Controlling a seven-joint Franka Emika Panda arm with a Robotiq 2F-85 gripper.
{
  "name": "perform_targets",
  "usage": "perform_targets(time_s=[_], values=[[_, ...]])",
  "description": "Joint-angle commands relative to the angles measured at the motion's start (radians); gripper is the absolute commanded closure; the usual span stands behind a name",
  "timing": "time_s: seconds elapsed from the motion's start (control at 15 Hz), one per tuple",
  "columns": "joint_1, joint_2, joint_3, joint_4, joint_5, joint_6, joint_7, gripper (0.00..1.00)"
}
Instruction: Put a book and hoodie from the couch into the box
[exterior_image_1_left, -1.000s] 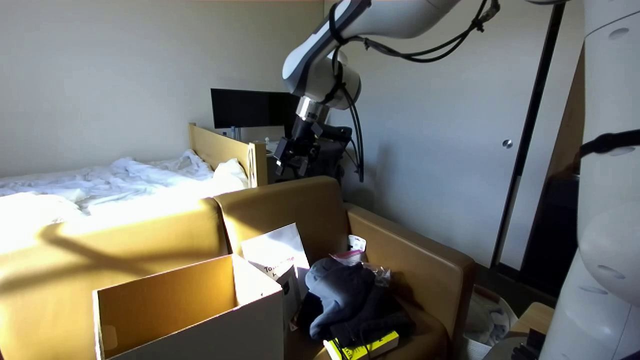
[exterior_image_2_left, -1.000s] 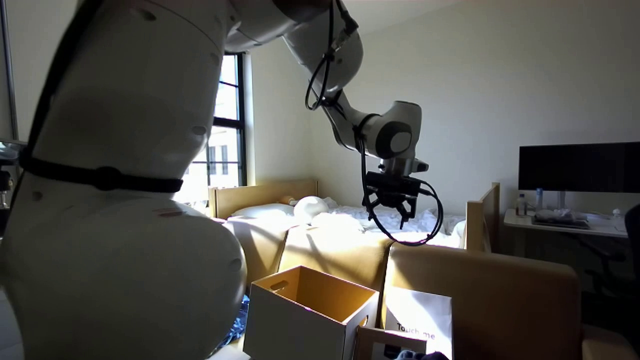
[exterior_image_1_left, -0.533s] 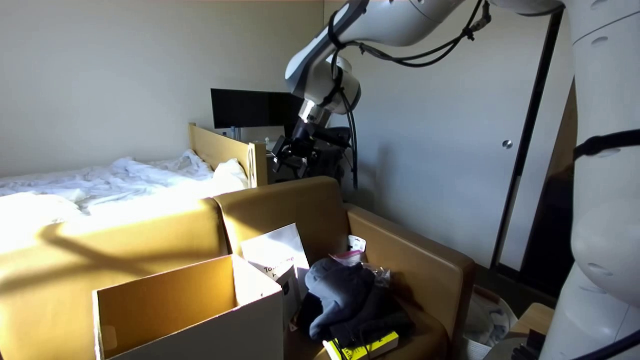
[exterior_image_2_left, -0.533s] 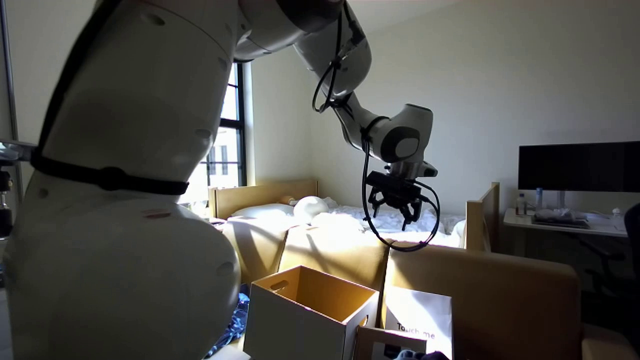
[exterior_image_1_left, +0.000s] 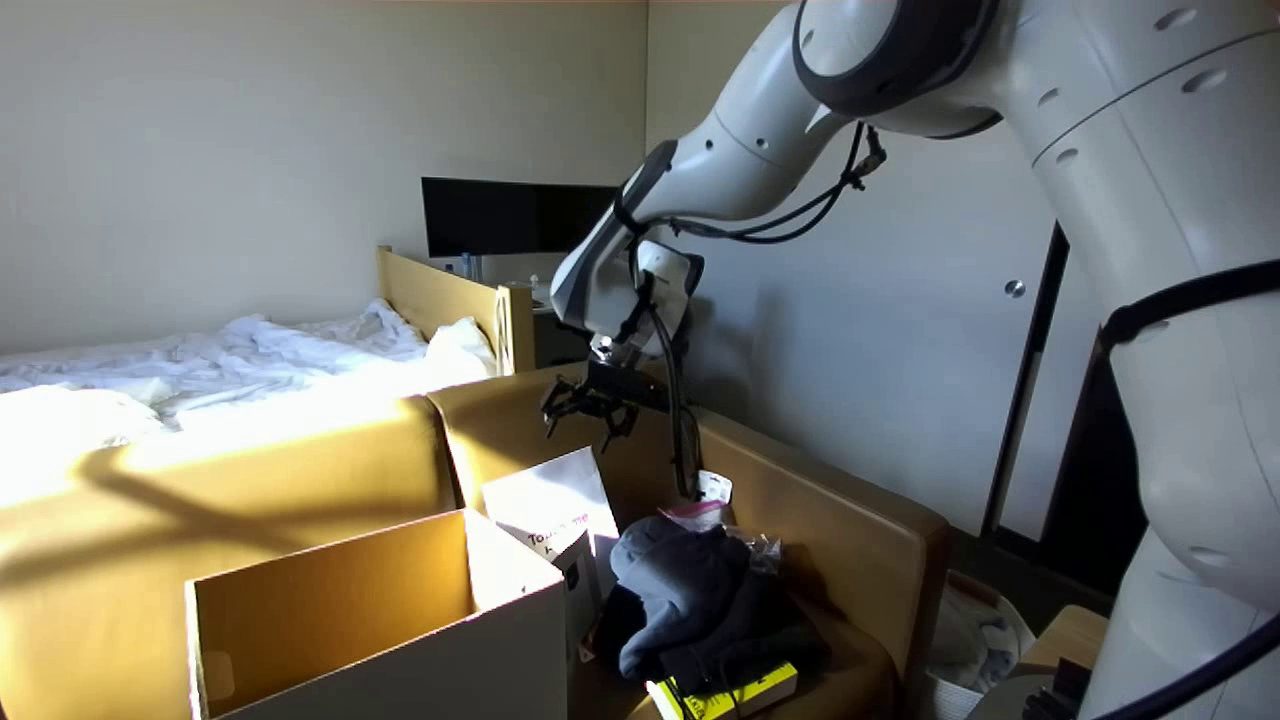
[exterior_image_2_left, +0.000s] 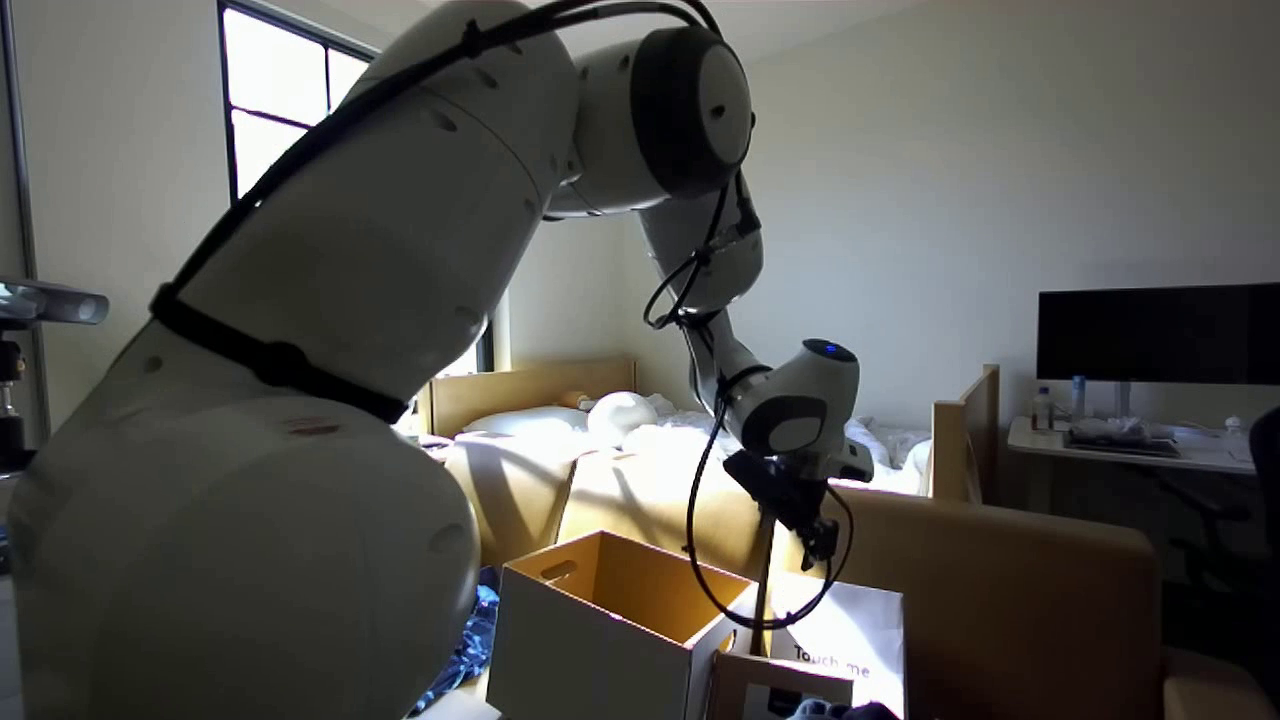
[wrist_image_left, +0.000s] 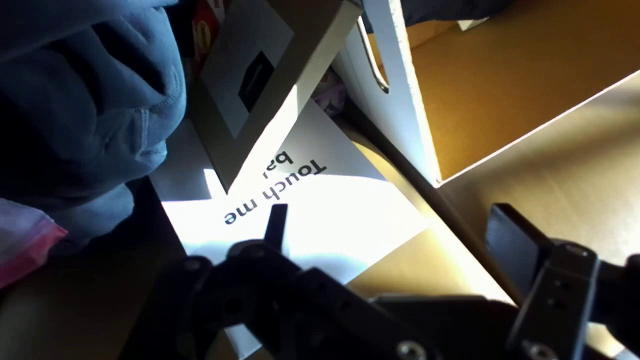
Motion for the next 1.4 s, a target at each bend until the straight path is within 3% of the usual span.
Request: perform_targets(time_s=[0.0, 0.27, 0.67, 0.87, 1.13, 1.33], values=[[-0.021, 0.030, 0.029, -0.002, -0.035, 0.048, 0.070, 0.00], [-0.009, 0.062, 0.028, 0.009, -0.036, 0.087, 0.137, 0.00], [-0.055, 0.321, 0.067, 0.347, -0.054, -0.273, 0.183, 0.00], [-0.005, 0.432, -0.002, 0.439, -0.053, -0.273, 0.366, 0.00], [0.001, 0.444, -0.030, 0.381, -0.020, -0.217, 0.534, 0.00], [0.044, 0.512, -0.074, 0.487, -0.060, -0.331, 0.743, 0.00]])
